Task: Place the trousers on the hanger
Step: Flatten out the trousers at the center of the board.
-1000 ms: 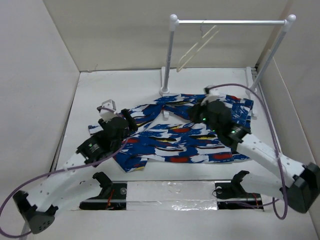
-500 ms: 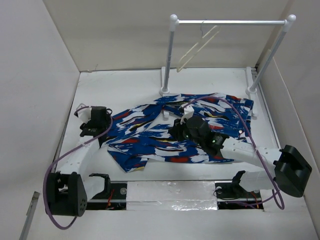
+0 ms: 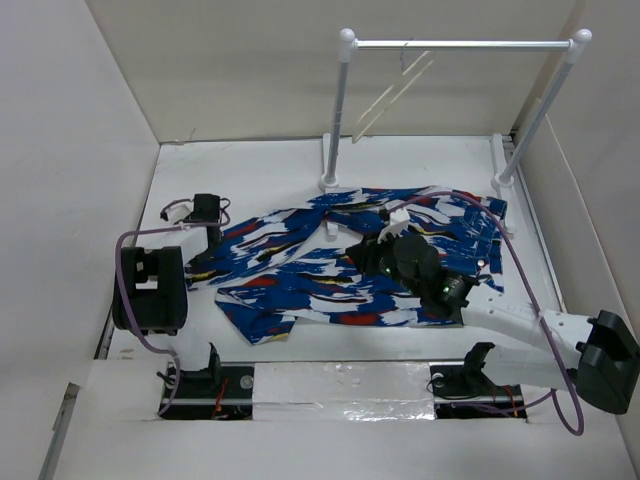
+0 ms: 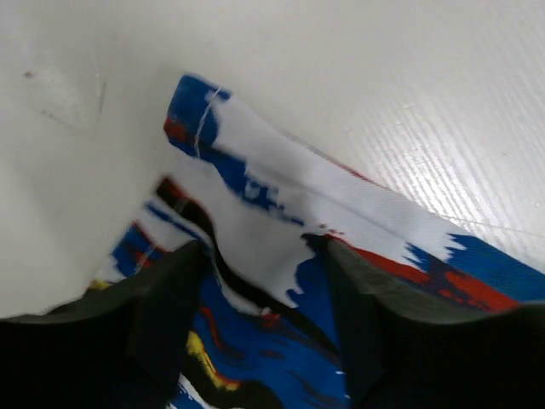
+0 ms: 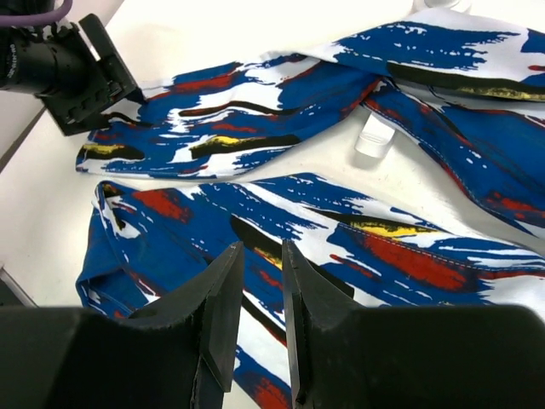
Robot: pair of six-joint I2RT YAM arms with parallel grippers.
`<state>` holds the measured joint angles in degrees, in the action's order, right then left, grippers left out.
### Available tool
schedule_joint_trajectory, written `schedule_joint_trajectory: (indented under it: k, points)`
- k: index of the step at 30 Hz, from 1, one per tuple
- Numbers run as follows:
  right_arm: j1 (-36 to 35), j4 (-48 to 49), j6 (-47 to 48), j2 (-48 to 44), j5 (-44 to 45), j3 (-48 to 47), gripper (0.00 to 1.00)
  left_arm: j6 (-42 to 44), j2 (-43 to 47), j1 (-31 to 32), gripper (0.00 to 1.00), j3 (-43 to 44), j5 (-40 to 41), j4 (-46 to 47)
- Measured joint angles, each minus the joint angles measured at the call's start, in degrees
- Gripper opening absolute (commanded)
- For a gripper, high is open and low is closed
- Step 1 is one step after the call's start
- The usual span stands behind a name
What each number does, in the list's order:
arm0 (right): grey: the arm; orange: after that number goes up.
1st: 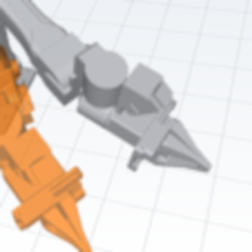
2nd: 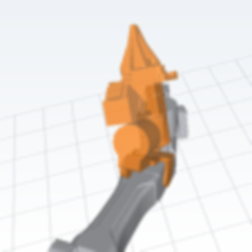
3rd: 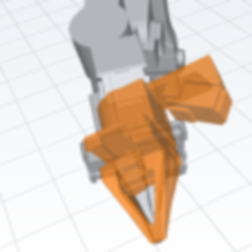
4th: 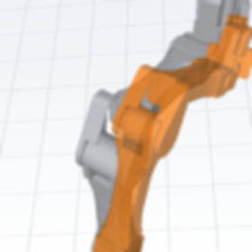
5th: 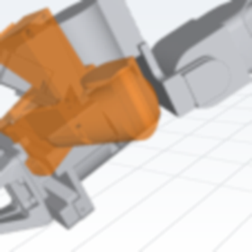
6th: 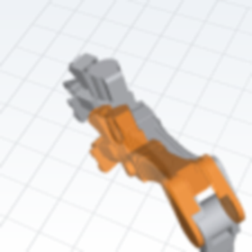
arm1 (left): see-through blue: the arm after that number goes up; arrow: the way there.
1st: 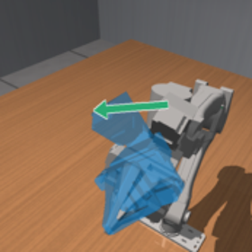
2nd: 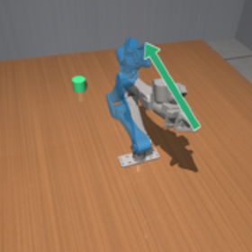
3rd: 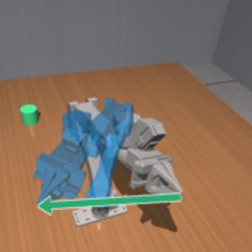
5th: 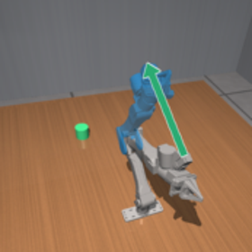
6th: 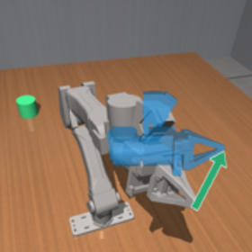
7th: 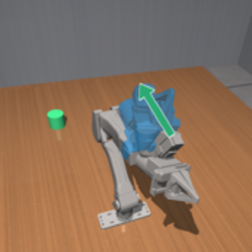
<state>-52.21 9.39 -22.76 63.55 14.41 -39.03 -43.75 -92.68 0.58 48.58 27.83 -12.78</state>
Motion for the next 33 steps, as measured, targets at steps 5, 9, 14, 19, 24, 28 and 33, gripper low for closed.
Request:
schedule_joint_trajectory:
  k: [5, 9, 14, 19, 24, 28, 33]
  points:
    - [0.1, 0.0, -0.2, -1.4, 0.6, 0.7, 0.31, 2.5, -3.3, 0.0, 0.00, 4.1, -0.1, -0.7]
    - [0.5, 0.2, -0.4, -2.9, 0.9, 1.2, 0.31, 4.2, -7.8, 0.0, 0.00, 13.0, 0.2, -5.4]
    - [1.2, 0.1, -0.6, -3.1, 1.8, 1.4, 0.31, 7.3, -8.7, 0.0, 0.00, 30.7, 0.7, -8.5]
    - [2.8, -0.1, -1.0, -2.6, 3.3, 1.4, 0.31, 10.5, -6.3, 0.0, 0.00, 43.9, -0.3, -7.1]
    - [4.9, 0.2, -1.9, -4.4, 3.9, 2.5, 0.31, 12.6, 2.2, 0.1, 0.00, 44.7, -5.9, -5.4]
    - [7.8, 0.3, -2.9, -6.9, 4.7, 4.7, 0.30, 12.8, 9.8, 0.1, 0.00, 44.7, -7.8, -4.6]
    - [10.6, 0.5, -4.0, -6.6, 4.3, 5.4, 0.30, 14.3, 17.3, 0.1, 0.00, 46.9, -6.9, -4.7]
